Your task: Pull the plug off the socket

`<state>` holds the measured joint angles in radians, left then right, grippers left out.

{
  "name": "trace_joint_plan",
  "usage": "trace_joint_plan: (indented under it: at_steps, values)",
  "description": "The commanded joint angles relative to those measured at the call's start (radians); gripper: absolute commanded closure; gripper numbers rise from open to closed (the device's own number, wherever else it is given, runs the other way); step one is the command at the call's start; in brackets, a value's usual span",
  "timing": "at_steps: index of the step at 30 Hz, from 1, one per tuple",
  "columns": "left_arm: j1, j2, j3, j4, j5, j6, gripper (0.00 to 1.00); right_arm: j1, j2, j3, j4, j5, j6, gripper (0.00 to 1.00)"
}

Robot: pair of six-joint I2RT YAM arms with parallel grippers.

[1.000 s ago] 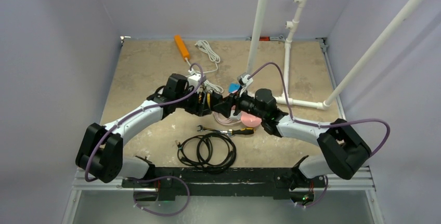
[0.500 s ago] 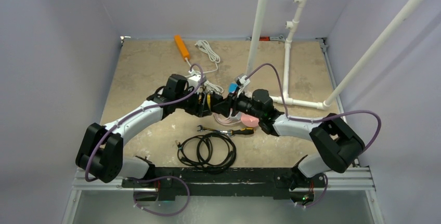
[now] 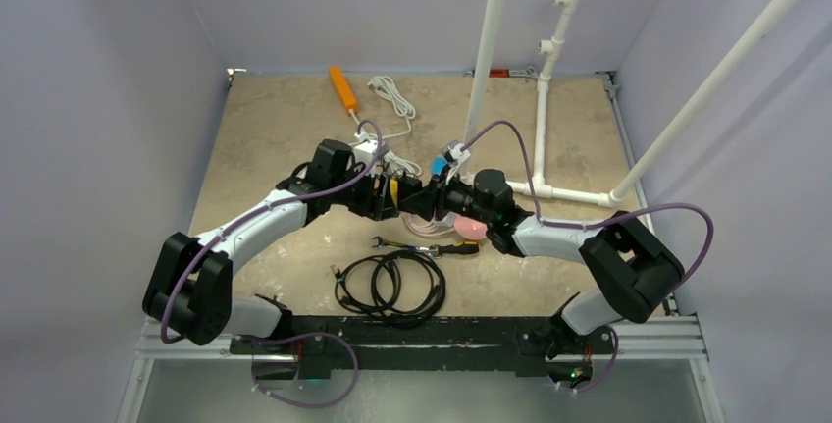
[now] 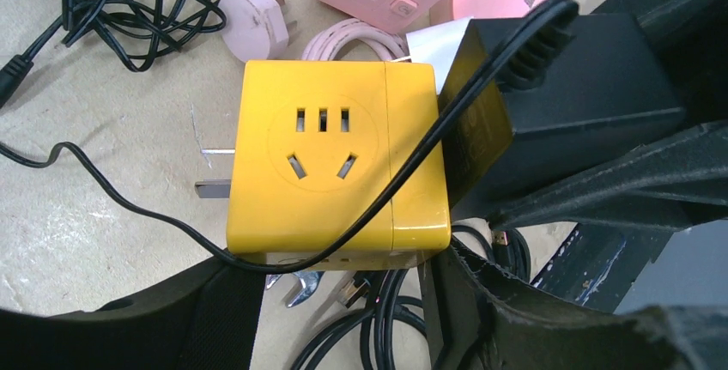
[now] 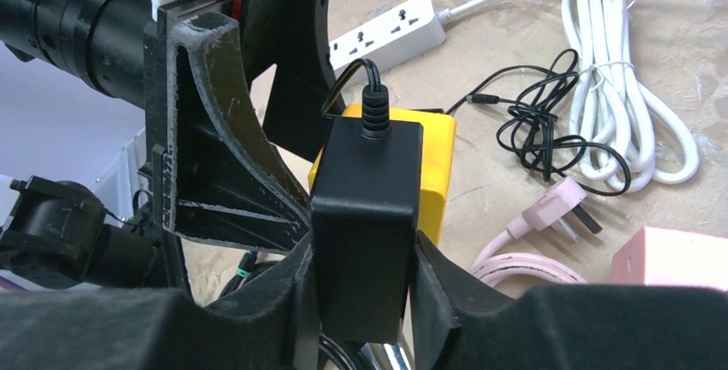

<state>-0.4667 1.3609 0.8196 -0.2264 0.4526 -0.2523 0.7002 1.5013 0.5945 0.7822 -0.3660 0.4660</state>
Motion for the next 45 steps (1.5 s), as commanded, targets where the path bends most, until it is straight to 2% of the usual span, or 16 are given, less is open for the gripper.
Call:
trace_joint_plan:
  at_steps: [1, 5, 10, 17, 24, 29, 34, 45]
  values:
    - [0.003, -0.030, 0.006, 0.074, 0.062, -0.006, 1.00, -0.001, 0.014, 0.030, 0.012, 0.007, 0.005, 0.77]
    - [0.000, -0.034, 0.009, 0.056, 0.026, 0.008, 1.00, -0.001, 0.000, 0.036, -0.030, 0.058, -0.002, 1.00]
    - [-0.069, -0.077, 0.002, 0.038, -0.091, 0.044, 1.00, -0.001, -0.015, 0.031, -0.052, 0.093, -0.003, 1.00]
    - [-0.077, -0.057, 0.020, -0.011, -0.205, 0.050, 1.00, -0.001, -0.032, 0.024, -0.046, 0.137, 0.004, 1.00]
    - [-0.076, -0.057, 0.020, -0.003, -0.175, 0.040, 1.00, -0.001, -0.039, 0.014, -0.030, 0.142, 0.008, 1.00]
    - [-0.030, -0.067, -0.008, 0.073, -0.035, -0.030, 1.00, 0.001, -0.051, -0.013, 0.004, 0.162, 0.014, 1.00]
    - [0.026, -0.051, -0.009, 0.098, 0.036, -0.066, 1.00, 0.003, -0.041, -0.025, 0.013, 0.209, 0.020, 1.00]
    - [0.047, -0.041, -0.010, 0.087, 0.035, -0.051, 1.00, 0.023, -0.025, -0.011, 0.007, 0.220, 0.019, 1.00]
